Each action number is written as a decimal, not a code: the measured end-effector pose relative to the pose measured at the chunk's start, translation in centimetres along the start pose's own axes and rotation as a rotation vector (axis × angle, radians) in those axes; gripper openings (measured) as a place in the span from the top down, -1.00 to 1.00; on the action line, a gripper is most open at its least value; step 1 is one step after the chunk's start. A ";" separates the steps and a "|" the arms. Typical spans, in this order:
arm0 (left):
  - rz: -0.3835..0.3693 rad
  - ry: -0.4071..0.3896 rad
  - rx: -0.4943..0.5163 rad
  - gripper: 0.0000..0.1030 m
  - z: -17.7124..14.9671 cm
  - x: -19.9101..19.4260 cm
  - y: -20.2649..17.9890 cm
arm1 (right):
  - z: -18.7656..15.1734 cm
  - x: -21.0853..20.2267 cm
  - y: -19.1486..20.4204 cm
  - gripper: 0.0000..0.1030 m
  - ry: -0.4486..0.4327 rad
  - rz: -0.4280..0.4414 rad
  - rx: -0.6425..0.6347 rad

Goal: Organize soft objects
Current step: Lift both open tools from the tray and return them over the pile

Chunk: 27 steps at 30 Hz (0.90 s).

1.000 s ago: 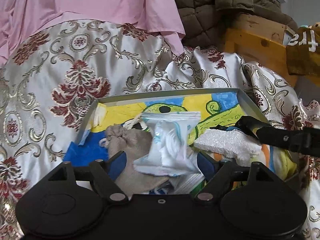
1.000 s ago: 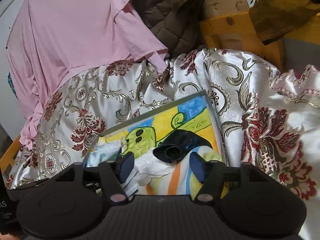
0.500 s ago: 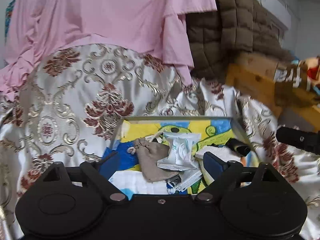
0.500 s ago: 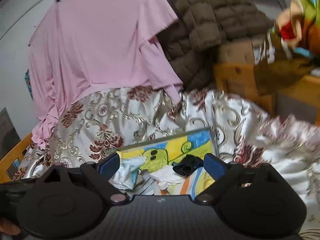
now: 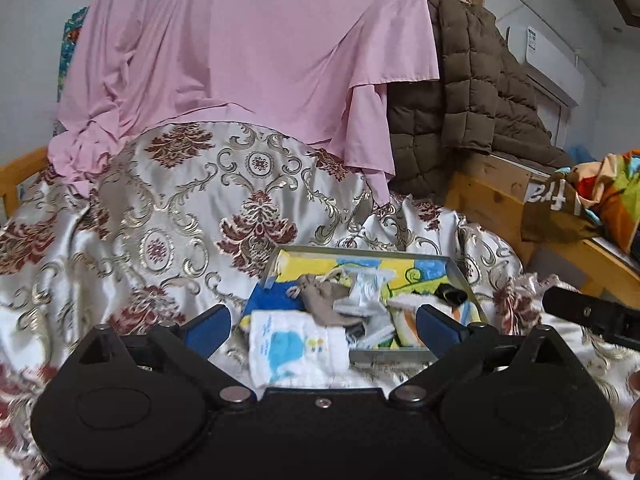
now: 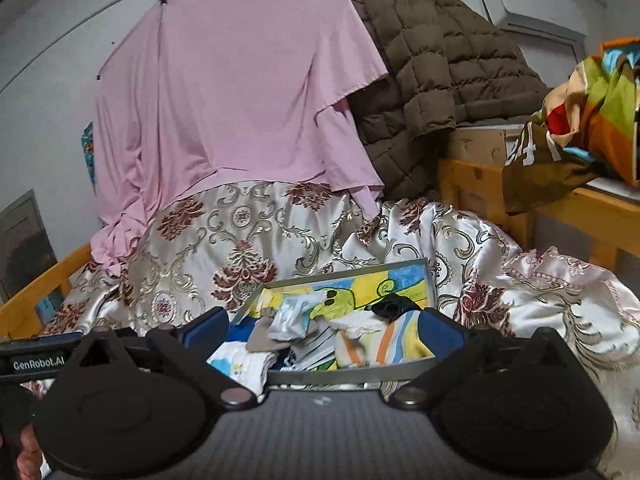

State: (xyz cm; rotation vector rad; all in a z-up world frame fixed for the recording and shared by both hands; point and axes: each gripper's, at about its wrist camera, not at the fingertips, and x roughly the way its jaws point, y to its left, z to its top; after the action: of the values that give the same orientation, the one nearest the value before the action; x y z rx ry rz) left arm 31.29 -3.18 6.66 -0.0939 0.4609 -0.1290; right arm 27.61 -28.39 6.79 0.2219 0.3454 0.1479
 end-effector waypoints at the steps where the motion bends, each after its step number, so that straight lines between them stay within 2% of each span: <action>1: 0.000 -0.002 0.001 -0.92 -0.4 -0.7 0.1 | -0.2 -0.7 0.3 -0.99 -0.005 0.000 -0.004; 13: 0.023 -0.038 0.064 -0.98 -4.2 -7.7 -0.3 | -3.4 -6.6 2.9 -0.99 -0.029 -0.014 -0.050; 17: 0.051 -0.029 0.096 -0.98 -5.4 -9.4 -0.8 | -4.2 -7.7 2.7 -0.99 -0.017 -0.014 -0.044; 27: 0.065 -0.012 0.109 -0.98 -7.5 -12.7 -0.6 | -6.3 -10.1 3.3 -0.99 0.015 -0.022 -0.072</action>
State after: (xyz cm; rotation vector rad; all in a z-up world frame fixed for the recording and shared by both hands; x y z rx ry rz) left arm 16.64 -2.40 5.62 0.0276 0.4431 -0.0898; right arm 15.65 -25.84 4.99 0.1455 0.3566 0.1401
